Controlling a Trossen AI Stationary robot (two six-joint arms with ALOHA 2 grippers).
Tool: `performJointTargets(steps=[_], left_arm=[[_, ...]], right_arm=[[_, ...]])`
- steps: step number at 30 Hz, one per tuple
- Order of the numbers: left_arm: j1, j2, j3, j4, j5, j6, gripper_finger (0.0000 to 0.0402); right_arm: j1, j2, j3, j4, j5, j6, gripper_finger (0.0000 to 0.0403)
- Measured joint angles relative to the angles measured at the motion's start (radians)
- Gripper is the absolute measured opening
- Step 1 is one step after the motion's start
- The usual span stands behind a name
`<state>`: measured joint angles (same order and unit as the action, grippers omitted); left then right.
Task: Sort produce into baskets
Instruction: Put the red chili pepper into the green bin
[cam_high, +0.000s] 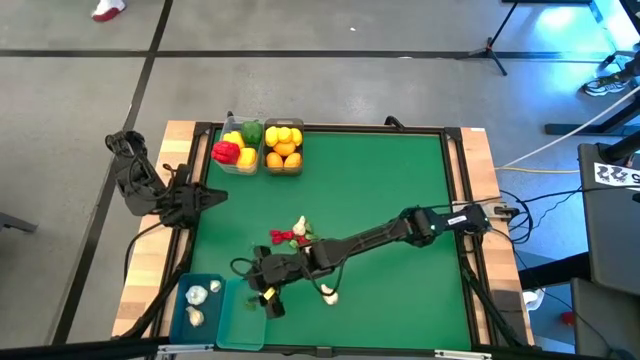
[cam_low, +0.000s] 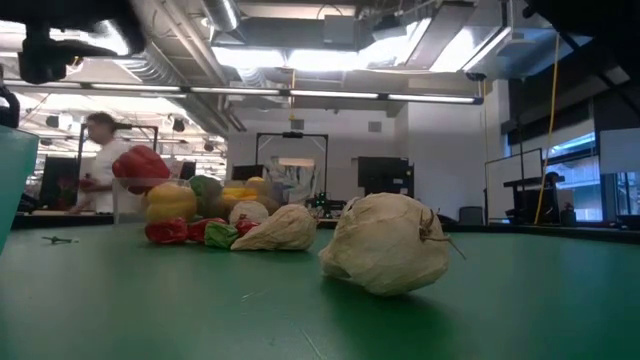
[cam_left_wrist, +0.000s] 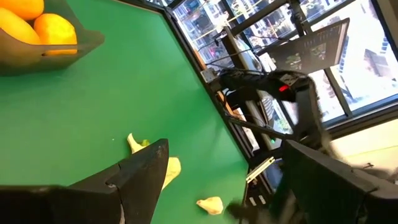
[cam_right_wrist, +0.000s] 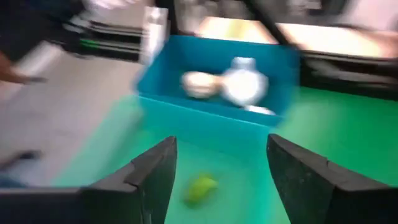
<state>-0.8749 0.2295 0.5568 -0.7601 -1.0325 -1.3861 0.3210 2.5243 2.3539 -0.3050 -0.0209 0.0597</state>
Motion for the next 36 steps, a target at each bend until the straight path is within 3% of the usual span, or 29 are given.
performJointTargets(steps=[5,12,23,29,36], left_arm=[[0.0,0.001,0.0,0.0,0.0,-0.022,0.0306],[0.0,0.001,0.0,0.0,-0.001,-0.047,0.0306],[0.0,0.001,0.0,-0.022,-0.004,-0.058,0.0306],[0.0,0.001,-0.001,-0.023,-0.004,-0.058,0.0306],[0.0,0.001,-0.001,-0.047,-0.005,-0.058,0.0306]], right_arm=[[-0.023,-0.134,0.006,-0.215,0.198,-0.133,0.0239],[-0.117,-0.136,-0.002,-0.453,0.126,-0.09,0.0239],[-0.192,-0.021,0.003,-0.392,0.036,-0.071,0.0239],[-0.2,0.04,-0.002,-0.397,0.113,-0.091,0.0239],[-0.244,0.049,-0.017,-0.388,0.125,-0.066,0.0239]])
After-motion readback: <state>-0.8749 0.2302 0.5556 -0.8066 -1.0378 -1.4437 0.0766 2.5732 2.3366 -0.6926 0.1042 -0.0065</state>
